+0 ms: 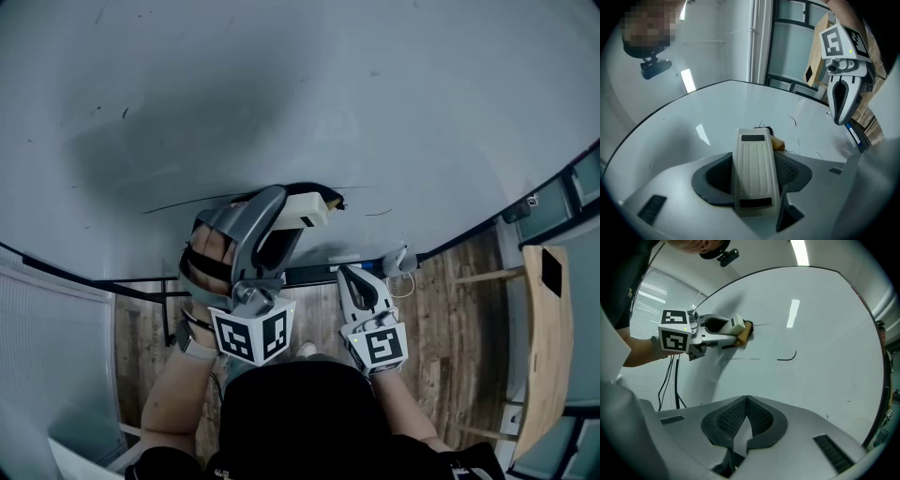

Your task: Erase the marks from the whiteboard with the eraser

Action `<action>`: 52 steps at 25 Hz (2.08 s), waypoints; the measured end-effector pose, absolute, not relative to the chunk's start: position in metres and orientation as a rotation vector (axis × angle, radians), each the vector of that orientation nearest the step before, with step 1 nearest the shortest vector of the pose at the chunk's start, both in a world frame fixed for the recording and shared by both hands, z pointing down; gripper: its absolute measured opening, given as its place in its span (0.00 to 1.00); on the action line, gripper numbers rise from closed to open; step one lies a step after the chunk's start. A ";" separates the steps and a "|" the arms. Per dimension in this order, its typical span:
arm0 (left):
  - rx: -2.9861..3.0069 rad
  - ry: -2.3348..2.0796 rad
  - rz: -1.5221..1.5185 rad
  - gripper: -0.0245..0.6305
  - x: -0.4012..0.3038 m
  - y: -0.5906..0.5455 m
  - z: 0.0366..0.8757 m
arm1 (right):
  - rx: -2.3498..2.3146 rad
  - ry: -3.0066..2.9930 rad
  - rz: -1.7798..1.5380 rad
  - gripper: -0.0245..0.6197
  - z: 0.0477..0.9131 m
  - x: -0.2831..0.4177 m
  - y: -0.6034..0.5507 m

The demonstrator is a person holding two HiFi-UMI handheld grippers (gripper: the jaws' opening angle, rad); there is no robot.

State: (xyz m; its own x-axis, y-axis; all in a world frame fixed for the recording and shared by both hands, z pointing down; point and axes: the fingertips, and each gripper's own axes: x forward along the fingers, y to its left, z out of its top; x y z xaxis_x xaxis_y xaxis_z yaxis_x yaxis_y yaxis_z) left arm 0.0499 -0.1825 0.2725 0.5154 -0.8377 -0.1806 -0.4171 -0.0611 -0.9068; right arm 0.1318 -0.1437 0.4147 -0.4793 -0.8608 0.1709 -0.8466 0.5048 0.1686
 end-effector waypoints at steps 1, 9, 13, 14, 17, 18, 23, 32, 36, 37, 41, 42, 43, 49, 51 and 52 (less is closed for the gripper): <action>-1.680 1.073 -0.491 0.44 0.047 -0.182 0.273 | 1.442 -2.522 -0.089 0.08 0.415 0.127 -0.145; -1.688 1.112 -0.558 0.44 -0.016 -0.179 0.284 | 1.329 -2.594 -0.116 0.08 0.413 0.065 -0.148; -1.699 1.165 -0.583 0.44 -0.058 -0.177 0.289 | 1.272 -2.616 -0.120 0.08 0.414 0.033 -0.148; -1.700 1.181 -0.591 0.44 -0.069 -0.177 0.291 | 1.262 -2.620 -0.117 0.08 0.414 0.026 -0.148; -1.717 1.242 -0.611 0.44 -0.107 -0.175 0.297 | 1.231 -2.630 -0.111 0.08 0.415 0.005 -0.147; -1.728 1.266 -0.613 0.44 -0.119 -0.174 0.299 | 1.222 -2.631 -0.105 0.08 0.416 -0.001 -0.147; -1.777 1.364 -0.630 0.44 -0.166 -0.171 0.309 | 1.184 -2.636 -0.123 0.08 0.416 -0.023 -0.147; -1.831 1.430 -0.566 0.44 -0.171 -0.171 0.304 | 1.212 -2.624 -0.150 0.08 0.414 -0.019 -0.146; -1.804 1.489 -0.556 0.44 -0.166 -0.174 0.299 | 1.231 -2.623 -0.169 0.08 0.411 -0.007 -0.145; -1.800 1.502 -0.549 0.44 -0.164 -0.174 0.298 | 1.236 -2.621 -0.170 0.08 0.411 -0.003 -0.145; -1.838 1.530 -0.455 0.44 -0.151 -0.174 0.285 | 1.252 -2.617 -0.164 0.08 0.410 0.012 -0.143; -1.845 1.532 -0.427 0.44 -0.146 -0.174 0.281 | 1.256 -2.616 -0.164 0.08 0.410 0.016 -0.143; -1.847 1.534 -0.402 0.44 -0.140 -0.175 0.277 | 1.264 -2.613 -0.155 0.08 0.410 0.020 -0.143; -1.806 1.532 -0.321 0.44 -0.098 -0.178 0.255 | 1.299 -2.596 -0.164 0.08 0.407 0.050 -0.138; -1.802 1.528 -0.304 0.44 -0.084 -0.178 0.249 | 1.318 -2.584 -0.166 0.08 0.406 0.065 -0.135; -1.802 1.531 -0.298 0.44 -0.077 -0.179 0.246 | 1.329 -2.578 -0.164 0.08 0.406 0.072 -0.134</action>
